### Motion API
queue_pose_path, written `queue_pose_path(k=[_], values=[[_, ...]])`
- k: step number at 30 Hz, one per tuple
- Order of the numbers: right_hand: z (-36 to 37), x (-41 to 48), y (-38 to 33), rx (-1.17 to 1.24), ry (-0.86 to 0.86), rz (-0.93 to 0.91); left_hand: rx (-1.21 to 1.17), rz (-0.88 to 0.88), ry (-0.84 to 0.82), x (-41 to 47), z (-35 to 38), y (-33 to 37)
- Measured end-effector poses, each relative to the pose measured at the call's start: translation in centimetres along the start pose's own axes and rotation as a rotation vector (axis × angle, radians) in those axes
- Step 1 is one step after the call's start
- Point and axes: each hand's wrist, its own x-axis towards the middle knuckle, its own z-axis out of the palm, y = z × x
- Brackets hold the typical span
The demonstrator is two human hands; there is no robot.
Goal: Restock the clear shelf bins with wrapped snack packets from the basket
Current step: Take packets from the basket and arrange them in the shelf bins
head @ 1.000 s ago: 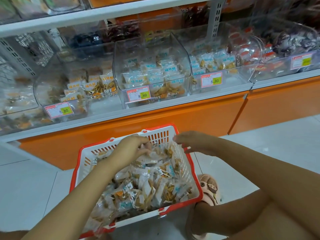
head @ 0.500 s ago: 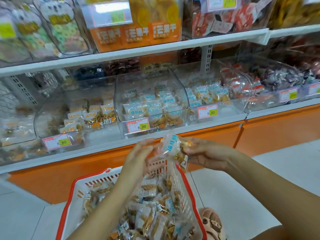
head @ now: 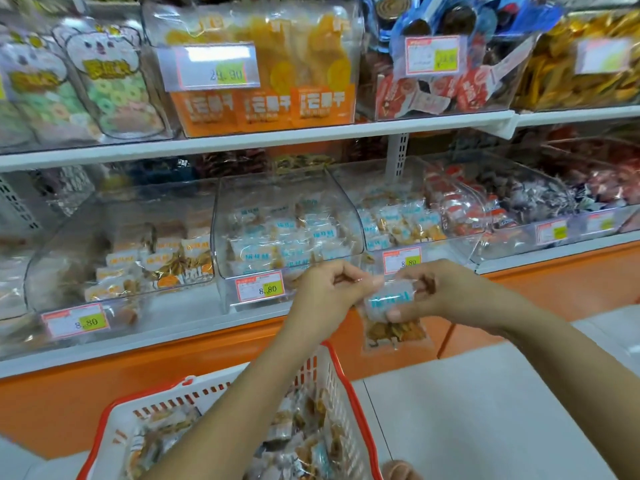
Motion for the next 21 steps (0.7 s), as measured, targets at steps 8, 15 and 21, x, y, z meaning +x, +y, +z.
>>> queue_pose_path(k=[8,15,21], values=[[-11.6,4.3,0.1,-0.149,0.602,0.027,0.325,0.099,-0.069,11.1,5.1,1.0],[-16.2,13.1,3.9,-0.602,0.586,0.252,0.388,-0.24,-0.164,19.2,9.5,-0.7],[-15.7,16.9,6.4,-0.701,0.32,0.457,0.718,-0.212,-0.333,22.3,12.9,-1.7]])
